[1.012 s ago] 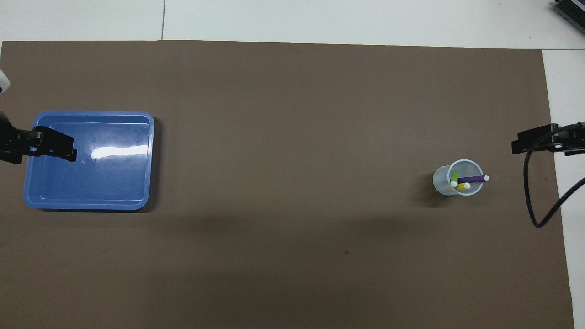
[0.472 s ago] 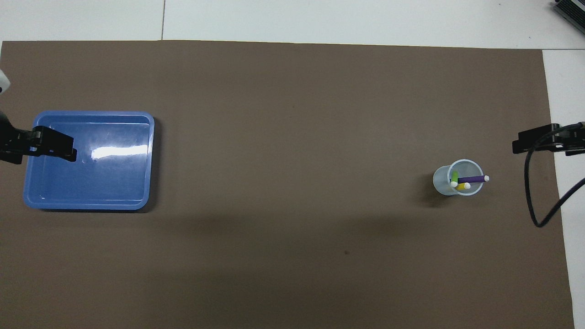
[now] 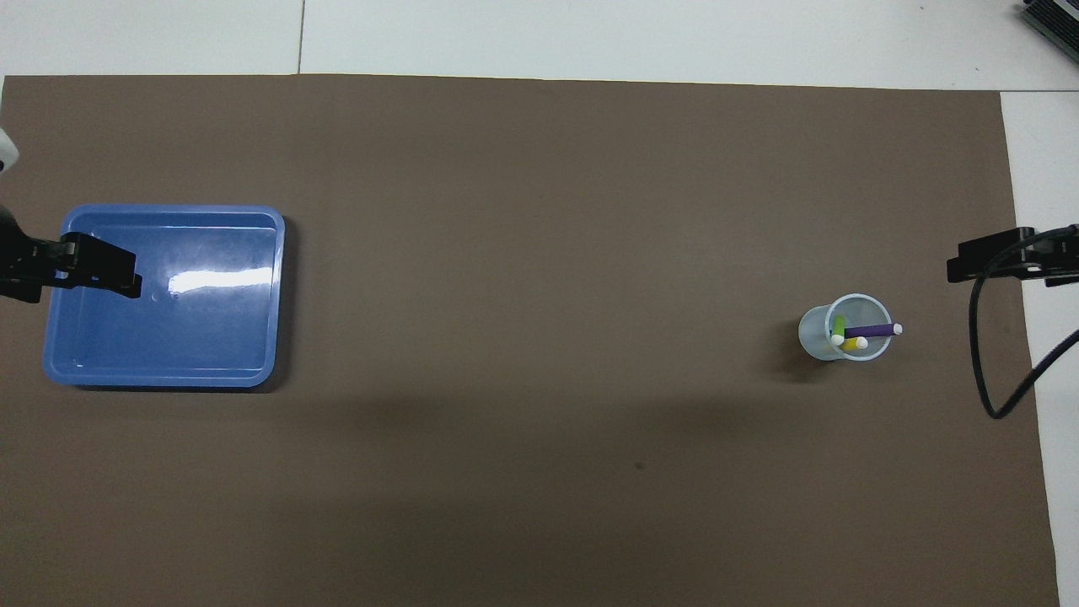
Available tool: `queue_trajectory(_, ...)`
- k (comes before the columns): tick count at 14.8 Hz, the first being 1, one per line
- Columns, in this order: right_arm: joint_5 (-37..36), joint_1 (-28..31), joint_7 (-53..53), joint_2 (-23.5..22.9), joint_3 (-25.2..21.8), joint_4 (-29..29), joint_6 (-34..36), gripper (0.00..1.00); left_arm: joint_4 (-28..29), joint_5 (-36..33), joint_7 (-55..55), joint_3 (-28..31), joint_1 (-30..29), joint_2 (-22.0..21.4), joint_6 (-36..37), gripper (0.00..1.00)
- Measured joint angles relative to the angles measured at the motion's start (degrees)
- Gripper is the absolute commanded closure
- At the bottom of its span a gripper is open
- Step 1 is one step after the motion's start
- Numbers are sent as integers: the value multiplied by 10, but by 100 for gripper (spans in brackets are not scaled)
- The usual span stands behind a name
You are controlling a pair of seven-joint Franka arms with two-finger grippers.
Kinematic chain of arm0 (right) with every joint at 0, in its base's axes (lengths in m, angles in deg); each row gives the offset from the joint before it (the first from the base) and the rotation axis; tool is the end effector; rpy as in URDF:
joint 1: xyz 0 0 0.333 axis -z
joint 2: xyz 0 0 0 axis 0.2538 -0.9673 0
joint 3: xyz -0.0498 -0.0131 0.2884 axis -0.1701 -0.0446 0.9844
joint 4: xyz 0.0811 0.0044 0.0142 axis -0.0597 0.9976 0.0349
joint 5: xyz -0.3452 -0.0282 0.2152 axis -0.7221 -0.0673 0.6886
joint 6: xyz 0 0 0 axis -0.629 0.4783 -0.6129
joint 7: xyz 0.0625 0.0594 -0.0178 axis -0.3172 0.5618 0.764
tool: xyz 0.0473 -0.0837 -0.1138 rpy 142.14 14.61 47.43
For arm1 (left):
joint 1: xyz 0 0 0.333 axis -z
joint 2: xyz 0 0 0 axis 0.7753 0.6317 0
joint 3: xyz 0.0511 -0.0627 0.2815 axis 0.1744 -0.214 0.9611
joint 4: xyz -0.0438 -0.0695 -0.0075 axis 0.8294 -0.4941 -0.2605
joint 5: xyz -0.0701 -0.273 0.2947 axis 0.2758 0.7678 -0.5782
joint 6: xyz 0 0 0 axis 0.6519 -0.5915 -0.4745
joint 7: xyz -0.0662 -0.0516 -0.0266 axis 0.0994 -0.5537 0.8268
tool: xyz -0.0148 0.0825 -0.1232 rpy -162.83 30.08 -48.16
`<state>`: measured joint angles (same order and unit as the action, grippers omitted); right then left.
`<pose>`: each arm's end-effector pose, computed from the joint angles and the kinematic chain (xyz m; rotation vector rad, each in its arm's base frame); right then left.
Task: Transfer and insert pens with both arms
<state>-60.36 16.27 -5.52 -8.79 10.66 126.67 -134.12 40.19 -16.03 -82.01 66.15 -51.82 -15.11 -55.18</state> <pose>0.5637 -0.0231 0.5713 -3.1389 0.0843 -0.0313 0.5588 -0.0368 0.5589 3.1259 -0.0293 -0.1335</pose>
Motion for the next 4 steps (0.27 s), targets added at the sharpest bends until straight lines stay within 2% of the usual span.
queue_trajectory(4, -5, -7, 0, 0, 0, 0, 0, 0, 0, 0, 0, 0, 0, 0, 0, 0)
